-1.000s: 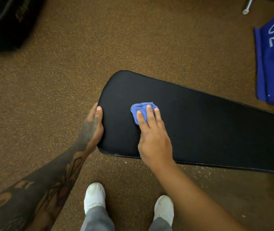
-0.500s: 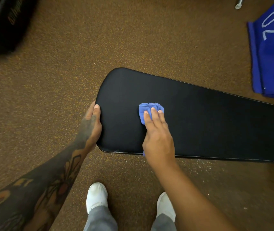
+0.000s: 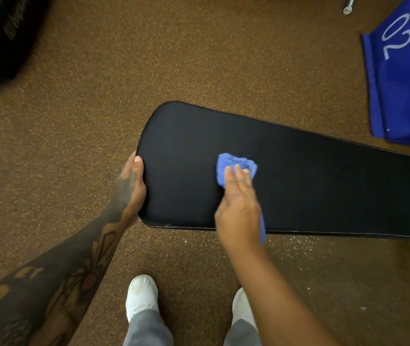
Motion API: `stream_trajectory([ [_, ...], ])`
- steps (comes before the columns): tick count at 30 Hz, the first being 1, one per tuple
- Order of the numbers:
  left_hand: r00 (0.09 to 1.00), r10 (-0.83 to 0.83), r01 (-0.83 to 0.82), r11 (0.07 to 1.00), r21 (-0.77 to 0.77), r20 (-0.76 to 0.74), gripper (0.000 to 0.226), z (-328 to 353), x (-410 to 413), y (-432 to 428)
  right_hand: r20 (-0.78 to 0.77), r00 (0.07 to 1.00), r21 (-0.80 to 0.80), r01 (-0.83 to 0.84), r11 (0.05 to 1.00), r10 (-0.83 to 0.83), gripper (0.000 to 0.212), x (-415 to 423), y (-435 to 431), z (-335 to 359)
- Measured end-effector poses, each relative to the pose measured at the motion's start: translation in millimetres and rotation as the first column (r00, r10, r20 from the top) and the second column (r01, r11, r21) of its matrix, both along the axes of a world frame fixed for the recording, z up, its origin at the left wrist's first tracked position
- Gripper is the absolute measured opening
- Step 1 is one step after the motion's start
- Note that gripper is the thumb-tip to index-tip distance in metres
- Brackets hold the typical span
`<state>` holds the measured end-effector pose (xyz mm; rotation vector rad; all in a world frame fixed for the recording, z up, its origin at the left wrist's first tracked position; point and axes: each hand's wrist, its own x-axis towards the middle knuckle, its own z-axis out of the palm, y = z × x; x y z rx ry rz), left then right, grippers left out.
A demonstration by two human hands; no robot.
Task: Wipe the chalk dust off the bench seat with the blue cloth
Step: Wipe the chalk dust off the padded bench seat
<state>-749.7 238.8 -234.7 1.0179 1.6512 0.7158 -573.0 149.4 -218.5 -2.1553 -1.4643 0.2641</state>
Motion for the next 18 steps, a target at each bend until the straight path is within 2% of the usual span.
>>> stream_trajectory([
  [2, 1.000, -0.008, 0.008, 1.000, -0.001, 0.001, 0.046, 1.9, 3.1, -1.2, -0.043, 0.989, -0.024, -0.141, 0.990, 0.140, 0.065, -22.8, -5.6, 2.0],
  [4, 1.000, 0.005, -0.005, 1.000, -0.003, 0.002, 0.047, 0.6, 2.3, 0.1, -0.039, 0.963, -0.063, -0.270, 0.961, 0.268, 0.059, -22.8, -8.8, 8.3],
  [6, 1.000, 0.001, -0.001, 1.000, -0.018, 0.017, 0.049, -2.5, -2.4, 1.3, -0.037, 0.951, -0.078, -0.311, 0.947, 0.308, 0.049, -4.6, -10.3, 17.2],
  [8, 1.000, -0.021, 0.022, 0.999, -0.027, 0.022, 0.053, -6.4, -6.8, 2.5, -0.046, 0.922, -0.120, -0.387, 0.914, 0.384, 0.055, 11.8, -16.1, 24.3],
  [10, 0.999, -0.037, 0.036, 0.999, -0.026, -0.034, 0.056, -13.0, -13.0, 2.0, -0.025, 0.883, -0.179, -0.465, 0.867, 0.469, 0.059, 20.2, -21.1, 18.9],
  [13, 0.997, -0.047, 0.045, 0.998, -0.033, -0.060, 0.064, -15.8, -14.5, 2.6, -0.026, 0.905, -0.184, -0.421, 0.888, 0.424, 0.056, 5.7, -24.3, 4.6],
  [15, 0.997, -0.044, 0.044, 0.999, -0.012, -0.060, 0.058, -9.2, -12.0, 1.2, -0.072, 0.900, -0.125, -0.435, 0.892, 0.429, 0.054, -24.8, -22.5, 1.2],
  [17, 0.999, 0.017, -0.017, 1.000, -0.016, 0.039, 0.052, -6.1, -10.9, -0.4, -0.037, 0.857, -0.110, -0.514, 0.851, 0.513, 0.059, -60.1, -26.1, -0.3],
  [18, 0.994, 0.049, -0.045, 0.998, -0.043, 0.102, 0.058, -3.4, -9.5, -1.3, 0.007, 0.844, -0.122, -0.532, 0.838, 0.536, 0.063, -71.5, -27.8, -0.9],
])
